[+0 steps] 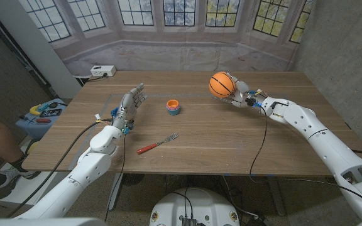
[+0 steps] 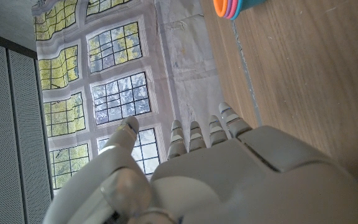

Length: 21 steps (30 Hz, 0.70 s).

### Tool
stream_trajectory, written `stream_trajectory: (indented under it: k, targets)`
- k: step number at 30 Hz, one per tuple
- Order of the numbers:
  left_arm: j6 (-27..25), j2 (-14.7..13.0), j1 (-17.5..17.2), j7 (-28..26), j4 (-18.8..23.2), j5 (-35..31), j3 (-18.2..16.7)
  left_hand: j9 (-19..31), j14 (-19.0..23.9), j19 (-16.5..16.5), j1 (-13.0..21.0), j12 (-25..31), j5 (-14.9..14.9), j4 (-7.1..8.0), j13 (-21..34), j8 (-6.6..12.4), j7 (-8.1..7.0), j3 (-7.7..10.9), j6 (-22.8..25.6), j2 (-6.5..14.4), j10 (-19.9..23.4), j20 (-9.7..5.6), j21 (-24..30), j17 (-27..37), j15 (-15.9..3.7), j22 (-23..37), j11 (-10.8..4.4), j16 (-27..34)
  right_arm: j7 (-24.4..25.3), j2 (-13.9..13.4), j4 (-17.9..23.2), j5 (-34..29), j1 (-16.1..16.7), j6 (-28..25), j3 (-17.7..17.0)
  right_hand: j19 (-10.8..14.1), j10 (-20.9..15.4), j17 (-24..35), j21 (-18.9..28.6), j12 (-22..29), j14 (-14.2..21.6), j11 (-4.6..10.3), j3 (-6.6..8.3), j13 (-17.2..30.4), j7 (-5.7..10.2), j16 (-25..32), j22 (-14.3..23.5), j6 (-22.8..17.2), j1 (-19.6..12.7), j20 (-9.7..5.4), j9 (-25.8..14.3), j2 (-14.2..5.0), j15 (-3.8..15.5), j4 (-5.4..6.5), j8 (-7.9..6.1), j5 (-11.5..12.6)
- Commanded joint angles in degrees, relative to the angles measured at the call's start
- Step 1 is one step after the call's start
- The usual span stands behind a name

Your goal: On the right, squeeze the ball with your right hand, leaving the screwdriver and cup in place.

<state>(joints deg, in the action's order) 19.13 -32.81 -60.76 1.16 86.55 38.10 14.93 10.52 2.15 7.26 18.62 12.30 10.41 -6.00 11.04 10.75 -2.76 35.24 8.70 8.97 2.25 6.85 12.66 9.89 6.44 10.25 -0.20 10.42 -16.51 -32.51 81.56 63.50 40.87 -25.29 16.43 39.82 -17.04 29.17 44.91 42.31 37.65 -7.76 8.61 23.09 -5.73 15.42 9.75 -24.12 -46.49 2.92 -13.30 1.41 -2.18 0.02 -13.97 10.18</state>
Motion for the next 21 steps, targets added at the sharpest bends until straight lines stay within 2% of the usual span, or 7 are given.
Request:
stream_trajectory:
  k: [1, 21]
  targets:
    - [-0.44, -0.09, -0.3, -0.44, 0.58, -0.08, 0.09, 0.23, -0.04, 0.57, -0.61, -0.21, 0.38, -0.27, 0.16, 0.09, 0.09, 0.16, 0.59, 0.1, 0.14, -0.15, -0.26, 0.06, 0.6, 0.22, 0.4, -0.08, -1.64, 0.45, -1.38, 1.03, -0.36, -0.67, -0.12, -0.03, 0.64, -0.11, -0.45, -0.57, -0.67, -0.55, -0.14, 0.27, -0.08, -0.28, 0.2, 0.66, 0.56, 0.62, -0.2, -0.15, -0.4, -0.17, 0.41, 0.16]
    - [-1.27, 0.28, 0.86, -0.28, 0.24, 0.01, 0.6, 0.23, -0.08, 0.54, -0.67, -0.21, 0.38, -0.27, 0.16, 0.08, 0.05, 0.13, 0.55, 0.09, 0.11, -0.12, -0.35, 0.08, 0.7, 0.22, 0.45, -0.07, -5.89, 0.93, -5.15, 1.51, -2.43, -2.05, 0.09, -1.61, 5.69, -0.17, -2.9, -3.66, -4.93, -3.31, -0.88, 0.51, -1.27, -1.72, 0.26, 6.27, 3.79, 2.56, -0.39, 0.04, -3.77, 0.08, 2.39, 0.07]
